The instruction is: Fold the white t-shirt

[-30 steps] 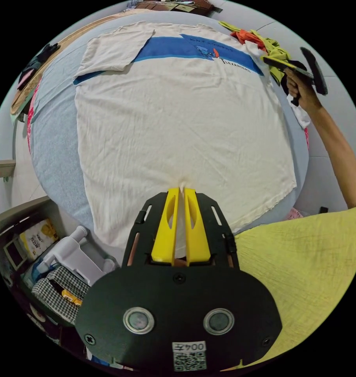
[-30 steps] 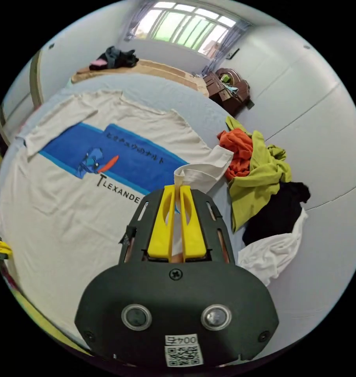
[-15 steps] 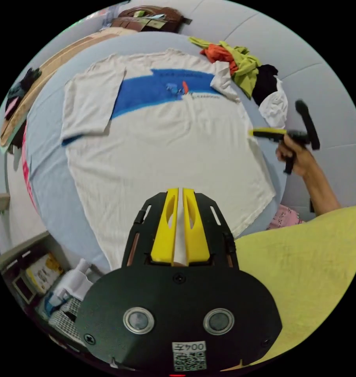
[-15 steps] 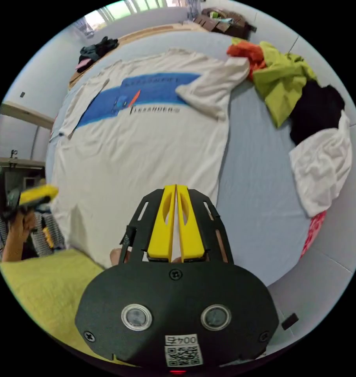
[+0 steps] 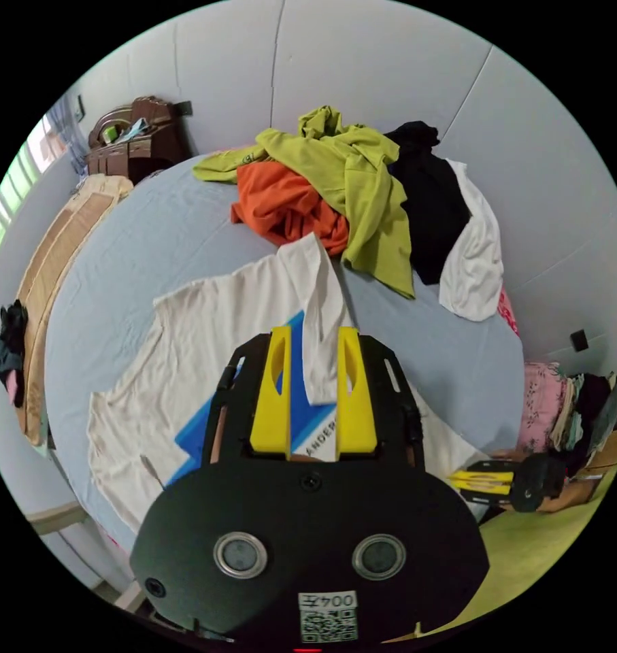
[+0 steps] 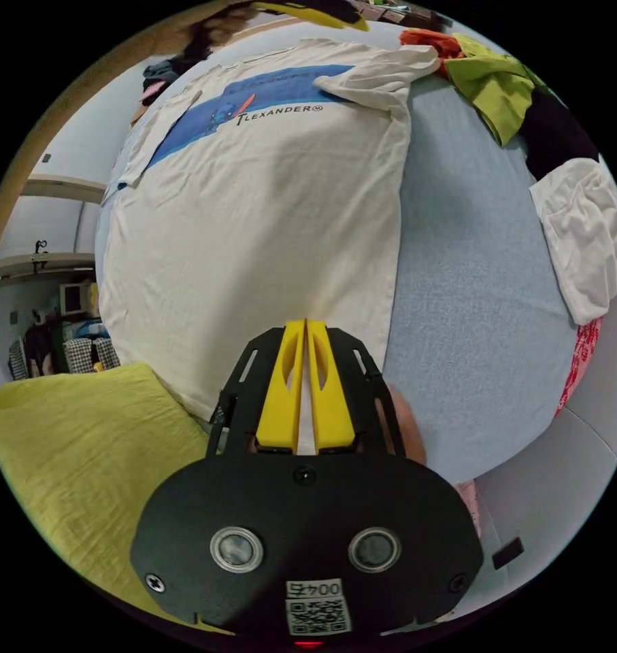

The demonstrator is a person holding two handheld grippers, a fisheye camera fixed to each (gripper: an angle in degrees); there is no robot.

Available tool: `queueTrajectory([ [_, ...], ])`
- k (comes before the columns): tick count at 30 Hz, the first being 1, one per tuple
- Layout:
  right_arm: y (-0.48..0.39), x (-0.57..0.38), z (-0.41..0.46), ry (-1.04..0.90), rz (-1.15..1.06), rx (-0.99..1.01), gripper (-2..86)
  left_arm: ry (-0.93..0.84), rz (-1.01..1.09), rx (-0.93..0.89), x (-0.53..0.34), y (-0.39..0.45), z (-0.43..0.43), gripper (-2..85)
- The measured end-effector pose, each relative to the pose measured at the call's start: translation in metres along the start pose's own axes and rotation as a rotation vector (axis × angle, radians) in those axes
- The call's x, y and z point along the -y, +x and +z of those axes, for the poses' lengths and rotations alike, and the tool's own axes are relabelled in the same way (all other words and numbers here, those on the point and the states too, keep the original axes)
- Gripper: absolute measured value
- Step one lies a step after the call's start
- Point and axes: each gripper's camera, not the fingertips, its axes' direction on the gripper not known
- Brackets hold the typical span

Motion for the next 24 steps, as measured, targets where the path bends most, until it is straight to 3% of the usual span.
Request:
queueTrajectory([
  [4, 0.01, 0.012, 0.004, -0.025, 0.006, 0.043, -0.7, -0.019, 0.035, 0.08, 0.046, 0.018, 0.024, 11.6],
  [9, 0.033, 0.029, 0.01, -0.103, 0.25, 0.151, -0.7, -0.045, 0.0, 0.194, 0.092, 0.031, 0.06, 13.2],
  [11, 0.029, 0.035, 0.011, -0.112, 0.112, 0.119, -0.8, -0.05, -0.022, 0.205, 0.104, 0.031, 0.07, 12.7],
  [16, 0.021, 0.033, 0.013, -0.08, 0.082, 0.067, -0.8, -0.027, -0.027, 0.26, 0.116, 0.029, 0.08, 4.8],
  [24, 0.003, 0.033, 0.016, -0.071, -0.027, -0.045, -0.8, 0.095, -0.307, 0.173, 0.061, -0.053, 0.055, 2.5],
])
